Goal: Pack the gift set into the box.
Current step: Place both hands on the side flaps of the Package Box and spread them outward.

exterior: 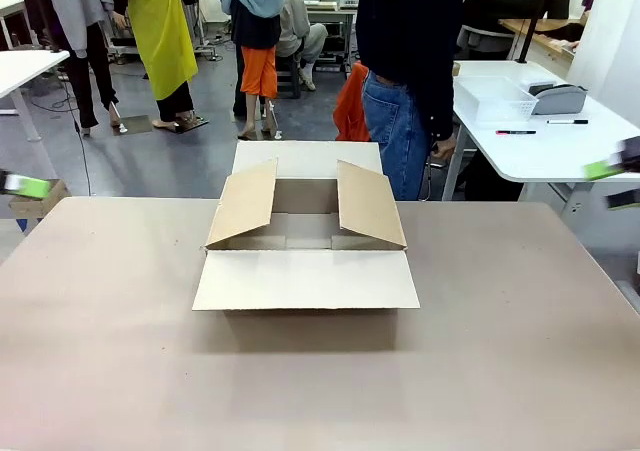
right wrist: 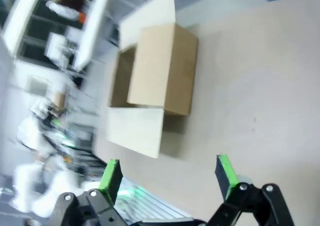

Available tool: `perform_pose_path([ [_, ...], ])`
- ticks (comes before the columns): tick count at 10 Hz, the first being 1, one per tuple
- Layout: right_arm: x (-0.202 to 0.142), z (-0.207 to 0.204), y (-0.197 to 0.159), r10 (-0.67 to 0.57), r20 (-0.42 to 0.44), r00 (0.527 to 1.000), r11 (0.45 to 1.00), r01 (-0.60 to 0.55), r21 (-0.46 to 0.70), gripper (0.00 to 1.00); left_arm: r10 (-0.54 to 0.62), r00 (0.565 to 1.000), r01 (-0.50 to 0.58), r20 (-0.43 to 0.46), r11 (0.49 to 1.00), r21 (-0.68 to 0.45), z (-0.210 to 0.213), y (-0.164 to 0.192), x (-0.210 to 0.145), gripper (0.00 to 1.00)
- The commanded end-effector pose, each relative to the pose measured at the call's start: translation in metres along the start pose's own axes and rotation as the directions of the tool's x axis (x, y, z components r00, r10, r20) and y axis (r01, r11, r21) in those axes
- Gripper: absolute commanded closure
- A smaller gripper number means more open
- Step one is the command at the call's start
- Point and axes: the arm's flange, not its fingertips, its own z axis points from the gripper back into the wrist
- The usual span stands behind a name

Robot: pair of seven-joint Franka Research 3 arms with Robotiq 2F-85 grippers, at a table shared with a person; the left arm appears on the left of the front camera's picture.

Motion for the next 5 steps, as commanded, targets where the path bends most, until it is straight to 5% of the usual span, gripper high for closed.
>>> perform_pose_path([
  [1, -0.011, 0.035, -0.063, -0.3, 0.184, 0.936, 0.921, 0.234, 0.311, 0.0, 0.3, 0.937, -0.222, 0.177, 0.907, -0.357, 0.037, 0.045, -0.042, 0.0],
  [3, -0.022, 0.03, -0.118, -0.421, 0.211, 0.882, 0.879, 0.34, 0.335, 0.0, 0.434, 0.85, -0.3, 0.298, 0.865, -0.403, 0.049, 0.07, -0.082, 0.0],
  [4, -0.022, 0.059, -0.068, -0.261, 0.148, 0.954, 0.951, 0.228, 0.208, 0.0, 0.453, 0.831, -0.337, 0.322, 0.871, -0.357, 0.042, 0.07, -0.089, 0.0],
  [5, -0.022, 0.059, -0.068, -0.261, 0.148, 0.954, 0.951, 0.228, 0.208, 0.0, 0.3, 0.911, -0.204, 0.283, 0.924, -0.323, 0.064, 0.044, -0.086, 0.0],
])
